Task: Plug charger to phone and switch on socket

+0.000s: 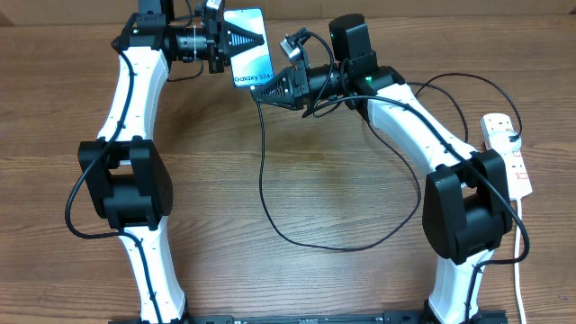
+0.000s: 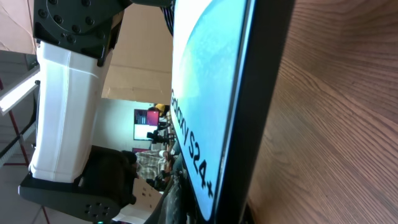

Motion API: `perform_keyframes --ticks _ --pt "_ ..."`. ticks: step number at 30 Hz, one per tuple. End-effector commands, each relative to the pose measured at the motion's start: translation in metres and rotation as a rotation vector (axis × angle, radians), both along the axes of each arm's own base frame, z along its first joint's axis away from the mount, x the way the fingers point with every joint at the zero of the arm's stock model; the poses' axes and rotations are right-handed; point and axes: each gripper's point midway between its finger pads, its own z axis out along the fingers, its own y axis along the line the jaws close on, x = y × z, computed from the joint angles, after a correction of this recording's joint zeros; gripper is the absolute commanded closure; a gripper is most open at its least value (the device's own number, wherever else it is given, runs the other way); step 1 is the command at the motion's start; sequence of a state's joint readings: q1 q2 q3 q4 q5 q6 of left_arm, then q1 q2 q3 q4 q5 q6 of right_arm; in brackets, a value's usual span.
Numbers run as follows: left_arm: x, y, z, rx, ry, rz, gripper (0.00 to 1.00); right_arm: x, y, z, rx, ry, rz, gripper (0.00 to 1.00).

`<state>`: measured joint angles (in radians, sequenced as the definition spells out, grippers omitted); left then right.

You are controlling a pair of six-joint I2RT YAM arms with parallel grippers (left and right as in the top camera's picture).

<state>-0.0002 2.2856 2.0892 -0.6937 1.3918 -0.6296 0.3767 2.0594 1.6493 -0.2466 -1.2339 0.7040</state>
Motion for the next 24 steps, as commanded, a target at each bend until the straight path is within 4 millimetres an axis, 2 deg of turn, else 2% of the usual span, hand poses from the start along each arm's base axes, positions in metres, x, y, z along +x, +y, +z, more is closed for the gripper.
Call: perform_keyframes --ticks 1,24 --pt "-0.011 -0.006 0.020 -0.064 -0.025 -0.061 0.96 0.008 -0.004 0.021 0.004 -0.064 -0.043 0.96" --pt "-0.011 -0.006 0.022 -0.071 -0.045 -0.068 0.96 0.015 -0.015 0.024 0.016 -0.073 -0.057 0.96"
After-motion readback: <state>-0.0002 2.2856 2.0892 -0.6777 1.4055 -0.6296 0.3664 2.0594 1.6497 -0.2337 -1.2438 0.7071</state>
